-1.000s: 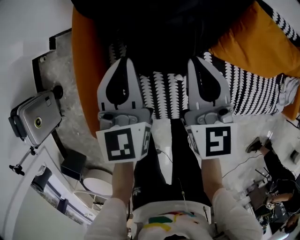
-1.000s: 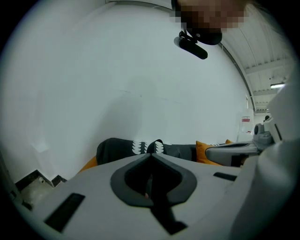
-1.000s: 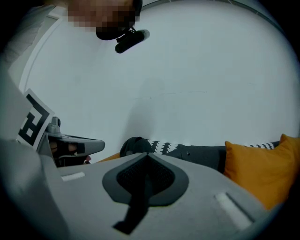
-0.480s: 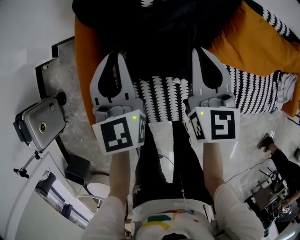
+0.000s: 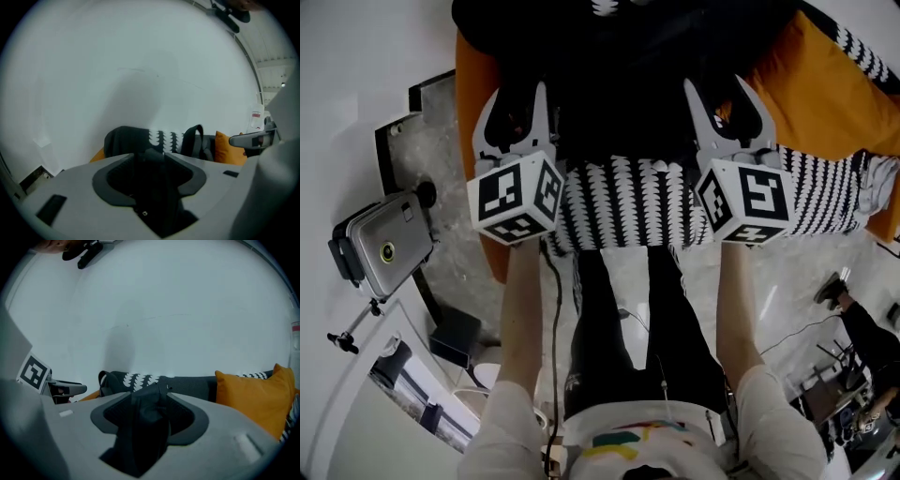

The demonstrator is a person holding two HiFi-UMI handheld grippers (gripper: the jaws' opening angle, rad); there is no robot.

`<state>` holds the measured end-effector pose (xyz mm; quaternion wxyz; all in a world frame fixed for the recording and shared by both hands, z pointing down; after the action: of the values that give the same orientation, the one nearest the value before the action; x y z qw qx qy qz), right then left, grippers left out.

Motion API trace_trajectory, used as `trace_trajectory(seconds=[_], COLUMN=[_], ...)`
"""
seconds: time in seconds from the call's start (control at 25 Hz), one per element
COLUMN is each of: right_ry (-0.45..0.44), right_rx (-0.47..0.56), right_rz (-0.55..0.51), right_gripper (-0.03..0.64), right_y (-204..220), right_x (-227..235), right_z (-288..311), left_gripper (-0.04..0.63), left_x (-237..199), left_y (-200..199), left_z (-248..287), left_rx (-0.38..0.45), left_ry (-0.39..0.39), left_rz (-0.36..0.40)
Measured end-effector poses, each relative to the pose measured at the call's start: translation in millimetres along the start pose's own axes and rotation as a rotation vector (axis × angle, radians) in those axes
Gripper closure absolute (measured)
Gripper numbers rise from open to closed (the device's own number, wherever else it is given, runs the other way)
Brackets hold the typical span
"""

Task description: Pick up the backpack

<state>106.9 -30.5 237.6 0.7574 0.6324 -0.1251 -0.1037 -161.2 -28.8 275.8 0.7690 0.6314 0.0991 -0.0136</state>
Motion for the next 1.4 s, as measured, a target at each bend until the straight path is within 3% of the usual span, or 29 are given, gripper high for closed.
trace_trajectory(seconds=[0.2,0.28,0.76,1.04,1.28,1.4], right_ry=[0.049,0.046,0.065,0.095,0.086,0.09], right_rx=[-0.077,-0.128,-0.291,-0.316,-0.375,-0.389], right_rz=[-0.021,-0.048,-0.014,0.032,0.001,0.048], right_gripper=[0.389,0.351,0.351,0.351,0.351,0.35], right_y=[30,44,109,124,141,156], right_x=[32,33,39,50,44,46], right_z=[5,14,41,41,52,53], left_gripper=[0.408,0.408,0.342,0.331,0.331,0.33], left_x=[-10,-15,-30,-24,-40,-43], left_y=[42,54,128,142,159,165], left_z=[24,32,65,84,97,100], left_rx=[-0.11,-0.137,-0.35,-0.414,-0.455,-0.47], left_ry=[-0.021,-0.005,0.089,0.156,0.137,0.162], left_rz=[0.016,0.032,-0.045,-0.022,-0.03,-0.028])
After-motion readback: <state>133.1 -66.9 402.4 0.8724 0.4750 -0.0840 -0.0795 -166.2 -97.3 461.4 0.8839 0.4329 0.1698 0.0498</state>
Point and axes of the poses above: the fingertips, and each gripper's own axes: z forward along the fingers, x to its right, y out of its underside, the point moved 7 cm from there along -z, backward along the fingers, and after that the axes turned 13 degrees about x, right-handed, at the moved point
